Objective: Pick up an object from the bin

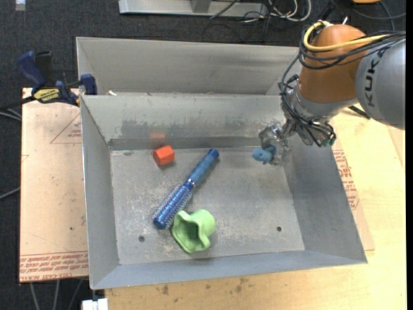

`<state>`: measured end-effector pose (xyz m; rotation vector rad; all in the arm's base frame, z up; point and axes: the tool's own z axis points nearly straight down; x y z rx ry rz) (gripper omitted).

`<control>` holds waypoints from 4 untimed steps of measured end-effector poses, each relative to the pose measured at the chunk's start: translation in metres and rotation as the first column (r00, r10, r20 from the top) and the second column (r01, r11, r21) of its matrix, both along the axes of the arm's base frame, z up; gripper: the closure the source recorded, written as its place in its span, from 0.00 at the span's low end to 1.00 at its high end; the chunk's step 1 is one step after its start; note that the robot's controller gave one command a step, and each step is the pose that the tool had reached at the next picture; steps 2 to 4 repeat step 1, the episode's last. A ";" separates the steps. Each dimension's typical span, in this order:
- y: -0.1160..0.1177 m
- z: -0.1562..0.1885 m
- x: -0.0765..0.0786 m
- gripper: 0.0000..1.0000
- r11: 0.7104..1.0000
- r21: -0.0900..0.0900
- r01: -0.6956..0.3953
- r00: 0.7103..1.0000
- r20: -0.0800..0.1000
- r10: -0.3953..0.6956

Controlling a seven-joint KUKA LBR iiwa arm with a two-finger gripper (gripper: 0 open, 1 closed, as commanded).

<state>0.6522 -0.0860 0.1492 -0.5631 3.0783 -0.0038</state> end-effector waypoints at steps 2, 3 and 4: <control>0.028 0.153 -0.008 1.00 0.999 0.000 -0.044 0.999 0.002 0.044; 0.028 0.153 -0.008 1.00 0.999 0.000 -0.044 0.999 0.002 0.044; 0.028 0.153 -0.008 1.00 0.999 0.000 -0.044 0.999 0.002 0.044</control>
Offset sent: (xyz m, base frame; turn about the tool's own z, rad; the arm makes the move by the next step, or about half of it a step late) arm -0.0104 0.0273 0.1470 -0.0450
